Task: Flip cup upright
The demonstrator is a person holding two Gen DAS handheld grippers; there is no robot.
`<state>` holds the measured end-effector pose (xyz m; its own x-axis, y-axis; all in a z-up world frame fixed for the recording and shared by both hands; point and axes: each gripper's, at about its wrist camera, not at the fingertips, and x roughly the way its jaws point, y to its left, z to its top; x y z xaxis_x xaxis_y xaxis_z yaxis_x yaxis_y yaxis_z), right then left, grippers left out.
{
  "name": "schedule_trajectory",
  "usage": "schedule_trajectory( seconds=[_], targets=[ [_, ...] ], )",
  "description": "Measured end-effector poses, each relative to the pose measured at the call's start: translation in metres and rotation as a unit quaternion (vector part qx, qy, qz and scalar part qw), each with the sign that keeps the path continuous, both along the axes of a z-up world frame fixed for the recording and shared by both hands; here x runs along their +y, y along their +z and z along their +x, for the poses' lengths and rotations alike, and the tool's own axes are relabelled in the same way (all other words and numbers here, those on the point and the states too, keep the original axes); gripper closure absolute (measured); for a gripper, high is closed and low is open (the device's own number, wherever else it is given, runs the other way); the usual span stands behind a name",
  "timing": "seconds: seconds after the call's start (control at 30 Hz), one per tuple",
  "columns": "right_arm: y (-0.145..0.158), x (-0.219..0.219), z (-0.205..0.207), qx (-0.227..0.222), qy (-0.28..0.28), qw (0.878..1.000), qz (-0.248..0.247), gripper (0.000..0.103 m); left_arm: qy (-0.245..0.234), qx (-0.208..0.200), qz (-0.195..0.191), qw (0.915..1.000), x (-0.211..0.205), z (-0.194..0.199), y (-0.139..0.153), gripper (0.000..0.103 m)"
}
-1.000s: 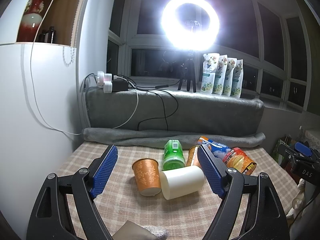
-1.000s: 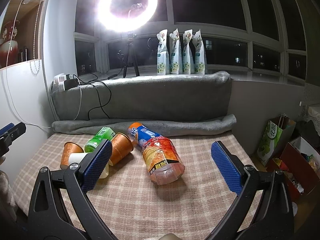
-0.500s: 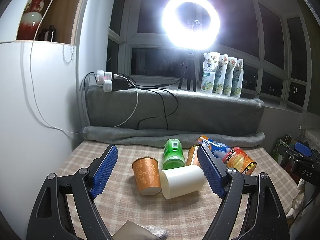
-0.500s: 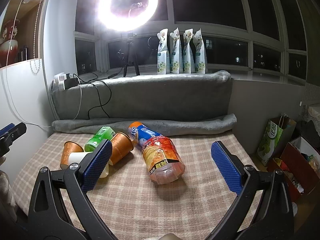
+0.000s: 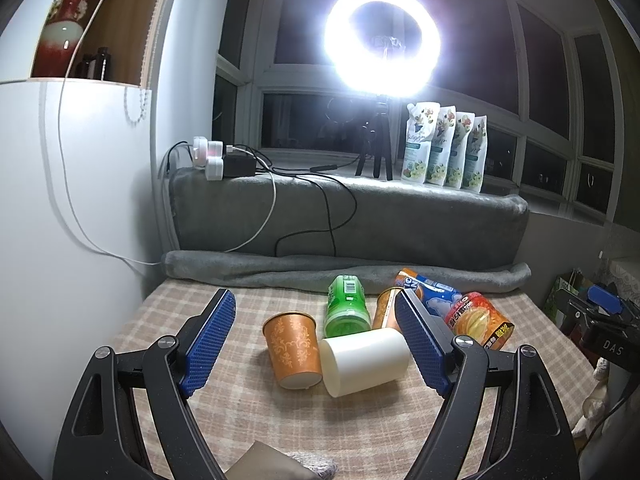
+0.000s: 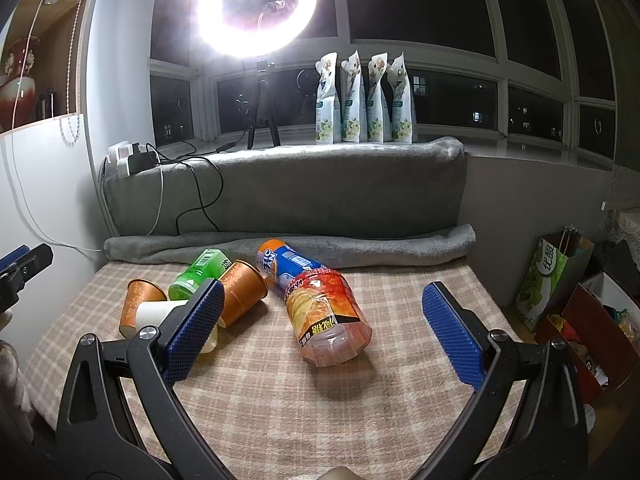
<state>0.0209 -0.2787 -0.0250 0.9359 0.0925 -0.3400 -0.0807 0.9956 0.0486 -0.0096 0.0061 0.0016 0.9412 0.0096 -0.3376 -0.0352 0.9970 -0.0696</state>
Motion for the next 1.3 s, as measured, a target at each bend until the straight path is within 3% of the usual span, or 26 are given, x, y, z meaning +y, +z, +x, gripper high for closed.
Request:
schedule_trajectory(
  seconds=[0.43,0.77,1.13,1.3],
  targets=[
    [-0.004,0.000,0.003,0.007,0.003,1.000,-0.003,0.002,-0.001,0.007,-0.003,1.0000,0.000,0.005,-0.003,0.021],
    [-0.009,0.002,0.027,0.029,0.025,0.999,-0.013,0.002,-0.002,0.021,-0.002,0.9998,0.006,0.015,-0.007,0.021],
    [-0.005,0.003,0.091,0.081,0.079,0.993,-0.045,0.002,-0.004,0.060,-0.006,0.9982,0.019,0.026,-0.025,0.021],
    [-0.007,0.006,0.144,0.146,0.137,0.978,-0.066,0.002,0.002,0.072,-0.002,0.9974,0.024,0.027,-0.032,0.021]
  ],
)
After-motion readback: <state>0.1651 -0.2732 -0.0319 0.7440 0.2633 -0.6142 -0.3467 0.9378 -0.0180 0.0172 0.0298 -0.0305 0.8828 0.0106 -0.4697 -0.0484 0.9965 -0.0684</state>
